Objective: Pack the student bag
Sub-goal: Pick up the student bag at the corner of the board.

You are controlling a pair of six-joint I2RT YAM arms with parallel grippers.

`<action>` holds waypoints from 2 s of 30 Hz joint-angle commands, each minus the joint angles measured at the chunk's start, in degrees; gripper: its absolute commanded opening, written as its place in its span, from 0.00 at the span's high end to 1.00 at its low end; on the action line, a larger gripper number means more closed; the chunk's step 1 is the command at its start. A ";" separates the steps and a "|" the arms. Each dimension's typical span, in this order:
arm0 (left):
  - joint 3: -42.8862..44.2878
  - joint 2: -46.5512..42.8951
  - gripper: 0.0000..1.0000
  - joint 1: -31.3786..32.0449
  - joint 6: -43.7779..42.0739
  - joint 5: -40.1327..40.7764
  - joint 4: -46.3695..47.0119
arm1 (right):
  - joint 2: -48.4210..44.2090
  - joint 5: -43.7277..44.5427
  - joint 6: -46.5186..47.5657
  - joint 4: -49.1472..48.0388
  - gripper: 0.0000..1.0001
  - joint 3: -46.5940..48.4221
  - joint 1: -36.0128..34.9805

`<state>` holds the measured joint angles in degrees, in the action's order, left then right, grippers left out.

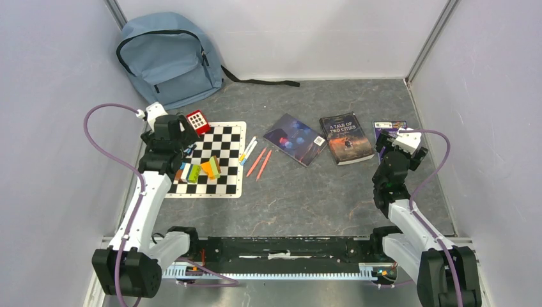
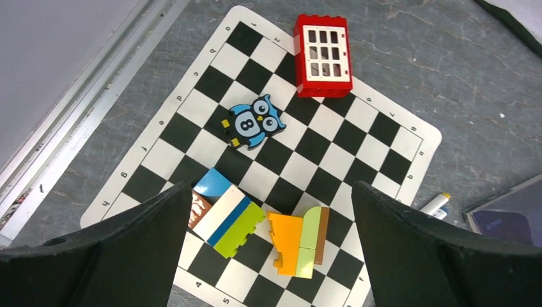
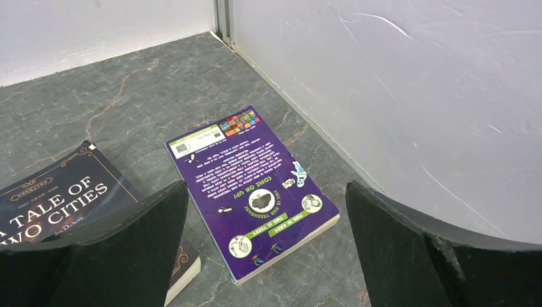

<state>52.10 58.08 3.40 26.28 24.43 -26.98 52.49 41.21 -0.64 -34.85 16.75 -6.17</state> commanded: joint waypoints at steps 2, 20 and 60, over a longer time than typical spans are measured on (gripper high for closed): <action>2.75 1.55 0.00 0.00 -0.62 3.00 -0.53 | -0.71 2.33 -1.38 -0.59 0.02 1.64 -0.15; 30.46 30.89 0.00 -1.20 13.69 -2.22 7.11 | 6.19 2.13 -3.09 2.29 0.02 8.47 -0.15; 68.93 68.27 0.58 -6.47 41.60 -6.77 36.26 | 20.30 -0.73 -2.26 0.97 0.02 18.18 -0.15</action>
<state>117.78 126.78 -3.03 68.42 14.63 12.49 72.88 40.60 -2.42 -32.29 32.67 -6.17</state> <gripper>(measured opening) 0.565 0.979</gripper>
